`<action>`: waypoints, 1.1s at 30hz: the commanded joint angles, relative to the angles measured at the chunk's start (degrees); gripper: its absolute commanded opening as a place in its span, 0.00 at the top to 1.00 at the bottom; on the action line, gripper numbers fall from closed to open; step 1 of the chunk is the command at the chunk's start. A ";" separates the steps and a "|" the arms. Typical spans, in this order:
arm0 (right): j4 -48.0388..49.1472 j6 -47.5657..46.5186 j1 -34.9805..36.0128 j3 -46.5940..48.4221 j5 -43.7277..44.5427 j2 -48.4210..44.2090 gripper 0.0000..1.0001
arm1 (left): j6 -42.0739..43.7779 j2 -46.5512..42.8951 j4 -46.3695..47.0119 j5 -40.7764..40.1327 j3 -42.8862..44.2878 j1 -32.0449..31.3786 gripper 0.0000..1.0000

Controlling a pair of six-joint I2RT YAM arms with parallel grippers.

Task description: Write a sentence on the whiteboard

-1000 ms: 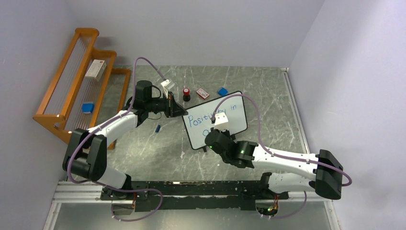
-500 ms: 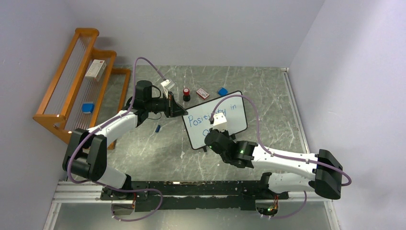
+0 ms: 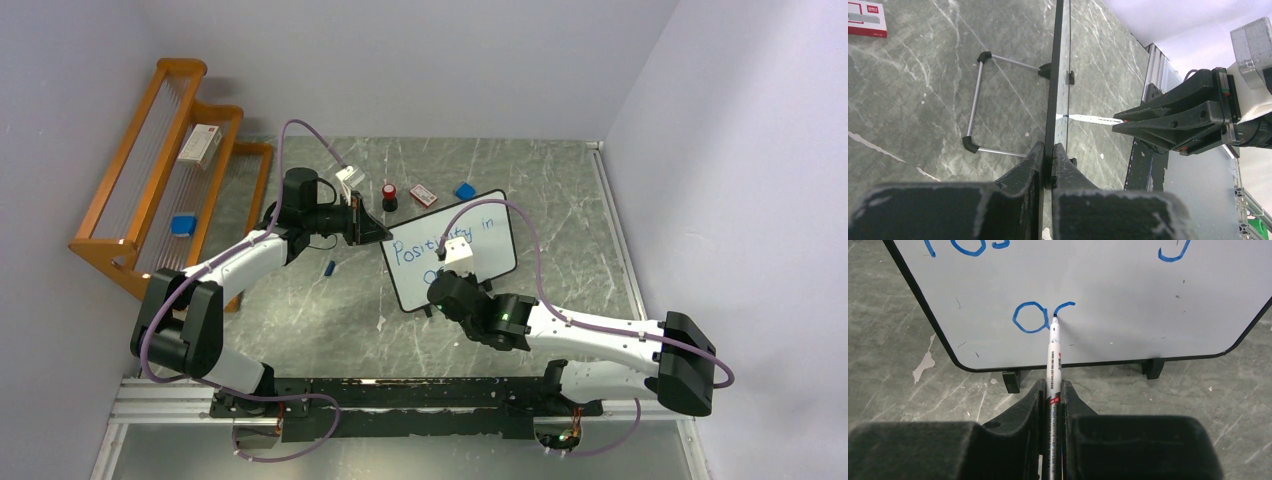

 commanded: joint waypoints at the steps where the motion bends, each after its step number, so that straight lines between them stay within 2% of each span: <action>1: -1.66 1.57 -0.38 -0.94 -0.54 0.22 1.00 | 2.52 1.28 -3.82 -3.53 -0.23 -0.18 0.95; 16: -5.53 4.06 -0.38 -0.63 3.52 0.51 1.00 | 2.61 1.27 -3.92 -3.62 -0.23 -0.18 0.95; 33: -1.60 2.91 -1.44 -2.15 4.92 -5.90 1.00 | 2.44 1.34 -3.83 -3.34 -0.23 -0.15 0.95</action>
